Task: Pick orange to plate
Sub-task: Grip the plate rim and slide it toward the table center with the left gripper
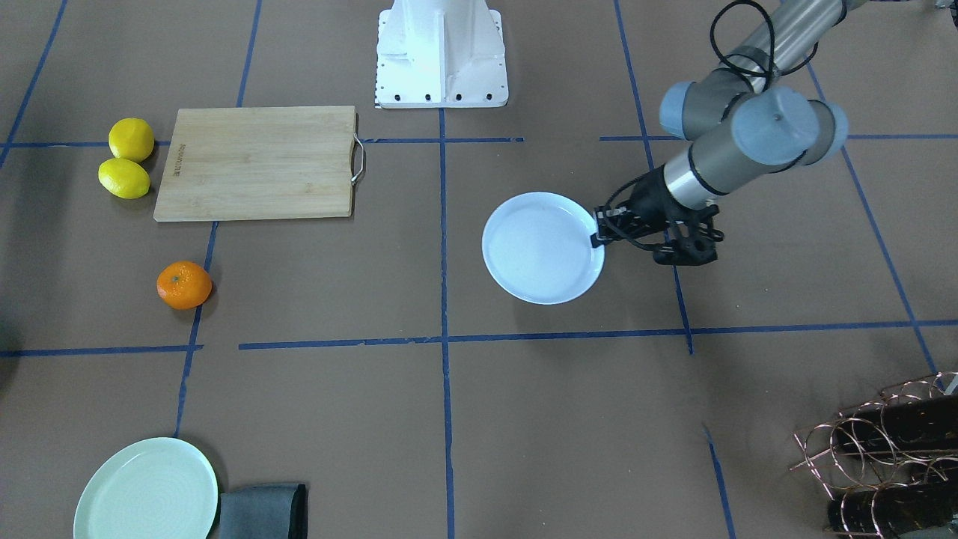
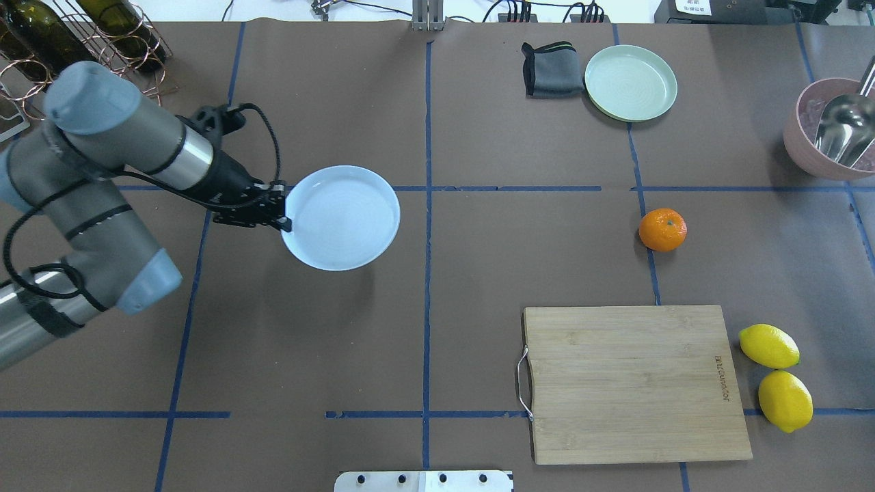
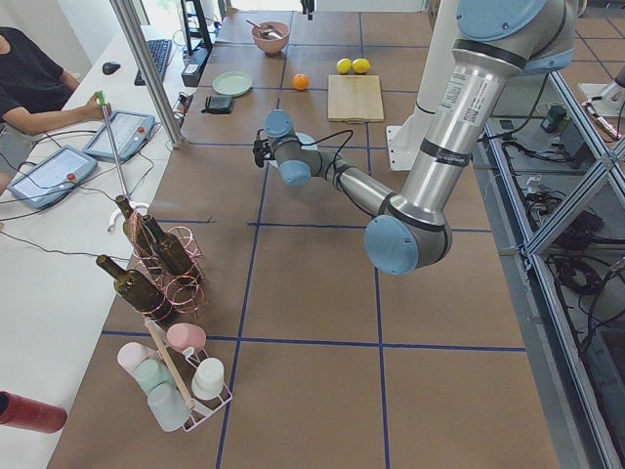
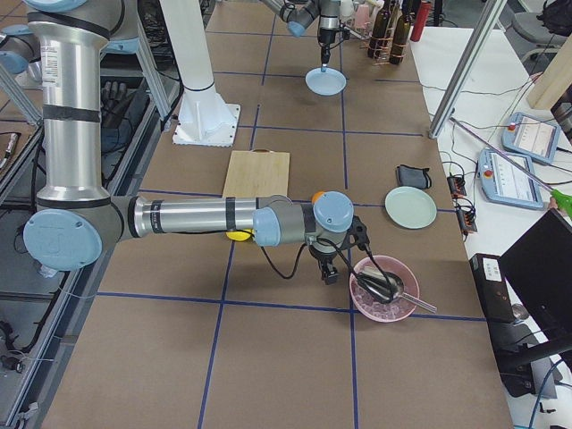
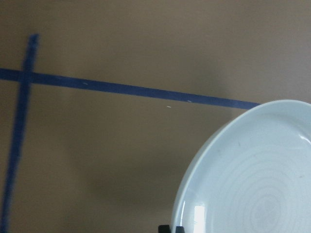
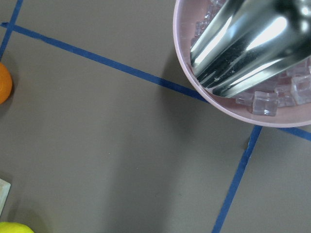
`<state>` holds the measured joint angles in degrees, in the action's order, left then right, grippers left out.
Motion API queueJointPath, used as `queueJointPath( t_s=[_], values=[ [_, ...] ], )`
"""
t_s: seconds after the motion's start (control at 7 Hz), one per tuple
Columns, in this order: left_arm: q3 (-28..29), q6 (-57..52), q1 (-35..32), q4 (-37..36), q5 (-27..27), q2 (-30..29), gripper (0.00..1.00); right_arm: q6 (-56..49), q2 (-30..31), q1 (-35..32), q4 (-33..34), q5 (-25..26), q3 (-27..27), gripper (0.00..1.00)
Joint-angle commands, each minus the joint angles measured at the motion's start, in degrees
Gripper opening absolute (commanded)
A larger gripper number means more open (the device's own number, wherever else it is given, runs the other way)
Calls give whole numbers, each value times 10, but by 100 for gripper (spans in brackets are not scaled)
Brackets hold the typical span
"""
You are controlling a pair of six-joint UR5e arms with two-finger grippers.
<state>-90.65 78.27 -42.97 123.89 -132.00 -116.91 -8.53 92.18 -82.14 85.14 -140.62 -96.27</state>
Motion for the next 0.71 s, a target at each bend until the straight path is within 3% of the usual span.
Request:
queueJointPath(
  t_s=[0.0, 0.57],
  values=[
    [63, 67, 99, 7, 133, -87, 0, 14, -8, 16, -1, 1, 1, 100],
    [87, 64, 121, 7, 145, -101, 0, 62, -30, 49, -2, 3, -11, 100]
  ],
)
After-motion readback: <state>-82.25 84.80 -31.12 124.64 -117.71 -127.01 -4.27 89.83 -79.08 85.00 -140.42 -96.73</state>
